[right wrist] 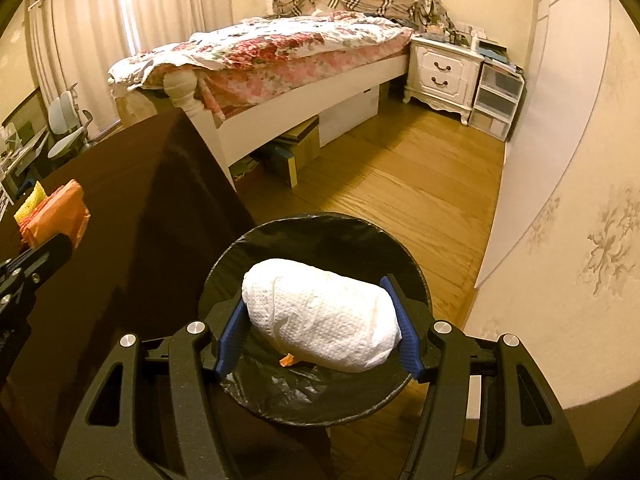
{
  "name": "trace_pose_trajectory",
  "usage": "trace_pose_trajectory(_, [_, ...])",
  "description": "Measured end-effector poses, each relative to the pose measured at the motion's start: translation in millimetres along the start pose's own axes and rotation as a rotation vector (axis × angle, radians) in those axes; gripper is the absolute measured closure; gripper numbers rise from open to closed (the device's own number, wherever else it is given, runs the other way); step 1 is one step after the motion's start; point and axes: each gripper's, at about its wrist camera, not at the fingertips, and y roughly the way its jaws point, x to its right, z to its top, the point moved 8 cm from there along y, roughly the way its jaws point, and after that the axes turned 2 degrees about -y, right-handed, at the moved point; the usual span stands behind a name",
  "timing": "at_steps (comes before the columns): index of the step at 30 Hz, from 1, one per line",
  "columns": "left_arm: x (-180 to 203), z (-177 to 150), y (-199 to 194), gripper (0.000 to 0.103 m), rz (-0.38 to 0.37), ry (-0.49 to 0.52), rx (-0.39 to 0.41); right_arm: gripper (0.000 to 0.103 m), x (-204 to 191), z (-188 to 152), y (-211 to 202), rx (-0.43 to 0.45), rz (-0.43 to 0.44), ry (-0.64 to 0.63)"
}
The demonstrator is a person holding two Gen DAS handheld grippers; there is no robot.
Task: Collect trash
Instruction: 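Carry the tan paper and white bag over the black trash bin with both tools, then open both tools to drop the paper and white bag into the bin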
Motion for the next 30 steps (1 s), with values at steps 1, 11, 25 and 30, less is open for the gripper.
trace_pose_trajectory(1, [2,1,2,0.086,0.000,0.004,-0.001,0.043,2,0,1,-0.001,0.000,0.003])
trace_pose_trajectory(11, [23,3,25,0.086,0.005,0.045,-0.026,0.043,20,-2,15,-0.016,-0.005,0.032])
trace_pose_trajectory(25, [28,2,27,0.045,0.009,0.055,-0.030,0.032,39,-5,22,-0.024,-0.045,0.060])
trace_pose_trajectory(30, [14,1,20,0.035,0.041,0.026,-0.017,0.031,41,-7,22,-0.035,-0.060,0.072])
